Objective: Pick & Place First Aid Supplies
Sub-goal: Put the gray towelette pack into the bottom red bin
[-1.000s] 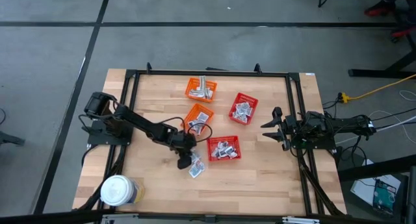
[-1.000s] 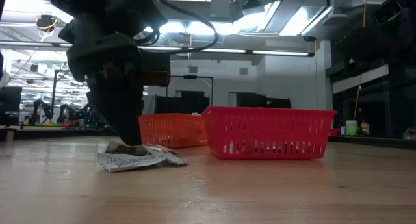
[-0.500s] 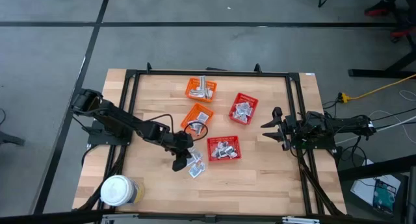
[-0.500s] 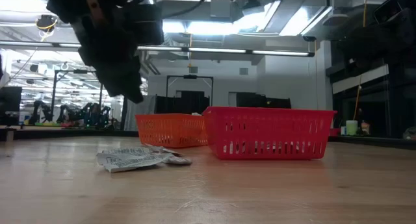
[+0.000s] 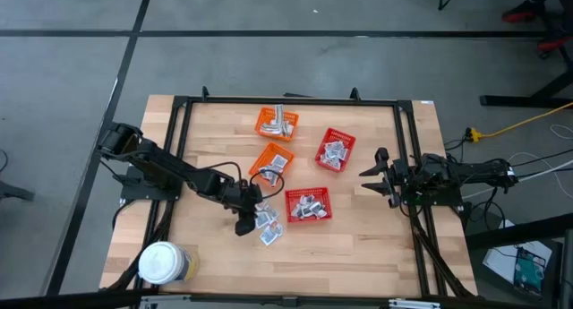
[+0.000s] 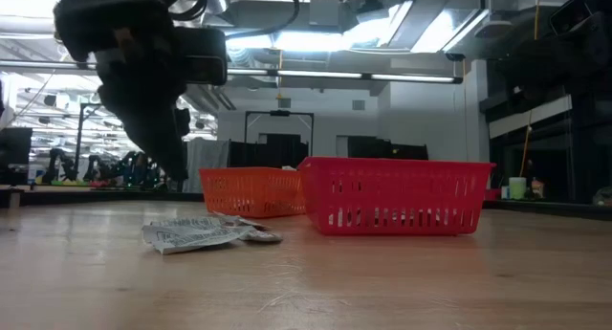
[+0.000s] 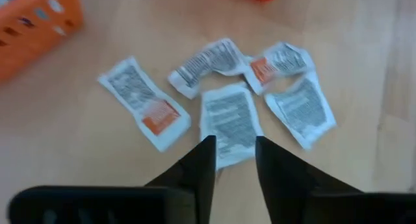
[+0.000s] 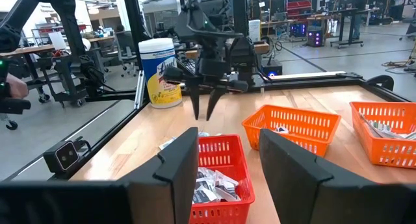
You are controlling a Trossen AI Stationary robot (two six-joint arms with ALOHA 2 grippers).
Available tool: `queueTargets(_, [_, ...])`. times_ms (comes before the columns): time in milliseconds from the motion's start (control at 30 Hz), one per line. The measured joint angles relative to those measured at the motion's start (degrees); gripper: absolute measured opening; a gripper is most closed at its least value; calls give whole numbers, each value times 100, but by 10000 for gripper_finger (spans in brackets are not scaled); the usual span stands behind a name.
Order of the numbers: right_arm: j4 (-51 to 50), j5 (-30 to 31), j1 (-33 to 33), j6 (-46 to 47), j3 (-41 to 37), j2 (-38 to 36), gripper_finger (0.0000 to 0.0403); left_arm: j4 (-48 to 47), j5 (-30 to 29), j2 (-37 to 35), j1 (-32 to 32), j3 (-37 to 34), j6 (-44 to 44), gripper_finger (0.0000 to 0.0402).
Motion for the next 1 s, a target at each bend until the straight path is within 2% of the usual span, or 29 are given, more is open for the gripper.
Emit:
queueTargets(233, [0, 0, -2, -1, 2, 0, 163, 157, -36, 282, 1, 5, 18, 148])
queueTargets(400, [0, -2, -2, 0, 0, -2, 163, 145, 127, 578, -2, 4, -201, 157])
queueTargets(800, [0, 0, -1, -2, 0, -1, 163, 166, -317, 814, -60, 22, 24, 139])
queueTargets(1000, [0, 0, -2, 0, 0, 0, 163, 157, -889, 837, -189, 15, 243, 94])
